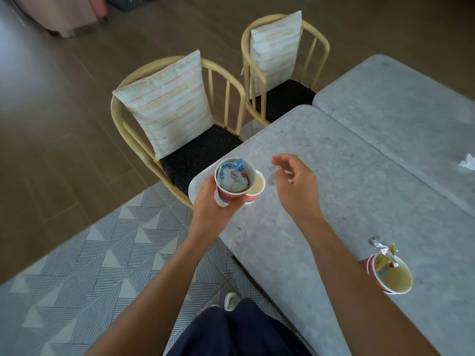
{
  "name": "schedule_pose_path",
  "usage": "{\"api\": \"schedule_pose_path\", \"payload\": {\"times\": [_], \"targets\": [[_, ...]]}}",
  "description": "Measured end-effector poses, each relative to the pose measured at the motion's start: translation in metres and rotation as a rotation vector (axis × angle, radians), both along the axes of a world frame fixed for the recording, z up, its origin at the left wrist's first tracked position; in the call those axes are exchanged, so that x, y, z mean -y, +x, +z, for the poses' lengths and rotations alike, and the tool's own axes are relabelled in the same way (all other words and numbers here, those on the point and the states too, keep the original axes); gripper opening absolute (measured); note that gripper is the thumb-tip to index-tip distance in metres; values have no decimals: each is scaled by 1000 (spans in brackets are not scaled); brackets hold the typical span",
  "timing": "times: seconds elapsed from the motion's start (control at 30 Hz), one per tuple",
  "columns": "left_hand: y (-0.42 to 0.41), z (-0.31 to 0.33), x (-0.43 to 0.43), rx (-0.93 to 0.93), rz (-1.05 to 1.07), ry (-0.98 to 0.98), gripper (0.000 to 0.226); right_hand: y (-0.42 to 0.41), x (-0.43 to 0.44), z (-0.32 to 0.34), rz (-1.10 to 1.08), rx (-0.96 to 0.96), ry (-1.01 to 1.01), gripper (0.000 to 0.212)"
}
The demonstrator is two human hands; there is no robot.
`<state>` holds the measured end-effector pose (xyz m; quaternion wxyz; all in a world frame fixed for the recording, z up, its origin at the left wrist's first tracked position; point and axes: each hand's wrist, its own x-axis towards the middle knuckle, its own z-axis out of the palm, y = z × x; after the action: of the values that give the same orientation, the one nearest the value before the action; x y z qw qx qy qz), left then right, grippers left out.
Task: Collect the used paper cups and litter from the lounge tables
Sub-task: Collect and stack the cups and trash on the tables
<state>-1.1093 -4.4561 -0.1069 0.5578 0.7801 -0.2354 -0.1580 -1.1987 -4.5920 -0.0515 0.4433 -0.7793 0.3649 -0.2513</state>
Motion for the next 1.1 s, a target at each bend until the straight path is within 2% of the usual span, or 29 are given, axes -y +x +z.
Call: {"api": "schedule_pose_path", "payload": {"times": [0.17,0.5,0.7,0.83,0.97,1.1], "targets": [[6,-3,28,-62,-12,-28,61,-8,12,-33,7,-103,48,29],[14,-32,63,-12,-57,24,48,-19,20,-81,-7,-217,148,35],[11,-54,65,51,-65,53,65,-24,21,-94,-13,-211,129,33],[9,-63,62,-47,-69,45,63,-29,19,-101,-12,-232,125,32],[7,-69,61,-200,-88,67,87,-35,14,-102,-35,-231,135,31],[8,-77,58,-242,-118,107,116,-42,10,-101,-52,-232,157,31]]}}
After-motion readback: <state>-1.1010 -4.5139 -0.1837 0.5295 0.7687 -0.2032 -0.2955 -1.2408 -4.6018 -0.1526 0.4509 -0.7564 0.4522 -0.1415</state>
